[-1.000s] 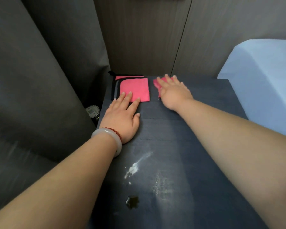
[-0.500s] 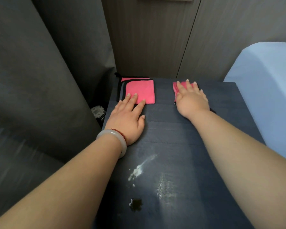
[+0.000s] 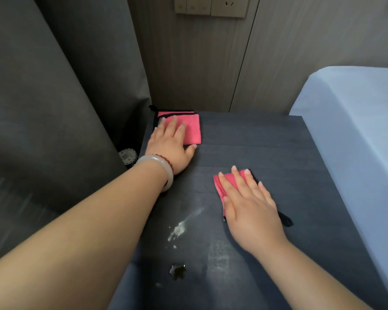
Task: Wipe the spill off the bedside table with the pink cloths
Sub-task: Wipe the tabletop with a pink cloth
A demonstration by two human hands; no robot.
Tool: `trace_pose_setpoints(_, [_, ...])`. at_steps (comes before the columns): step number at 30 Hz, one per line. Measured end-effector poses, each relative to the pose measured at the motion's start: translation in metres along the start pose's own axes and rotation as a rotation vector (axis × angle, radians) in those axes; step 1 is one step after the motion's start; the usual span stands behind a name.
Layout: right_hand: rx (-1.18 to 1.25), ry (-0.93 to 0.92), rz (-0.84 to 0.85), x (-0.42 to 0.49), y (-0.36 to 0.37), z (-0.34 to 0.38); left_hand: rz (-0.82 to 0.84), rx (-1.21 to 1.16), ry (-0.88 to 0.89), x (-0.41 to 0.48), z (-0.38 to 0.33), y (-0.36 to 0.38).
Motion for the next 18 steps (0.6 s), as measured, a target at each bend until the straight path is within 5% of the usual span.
trace_pose_setpoints(3, [-0.013,0.015,-0.015,-0.001,0.002,0.0,0.139,0.033,-0.047,0.014,-0.004,0.011])
trace_pose_setpoints(18, [0.05,0.012,-0.074,0.0,0.001,0.0,0.147,-0.09,0.193,0.048,-0.085,-0.007])
Point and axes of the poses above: each hand's wrist, its own x-axis towards the middle knuckle, its own y-axis out of the palm, z = x × y, the point moved 3 cm from there along x, towards the middle knuckle, and after that the axes turned 8 degrees about x, right-handed, at the moved point
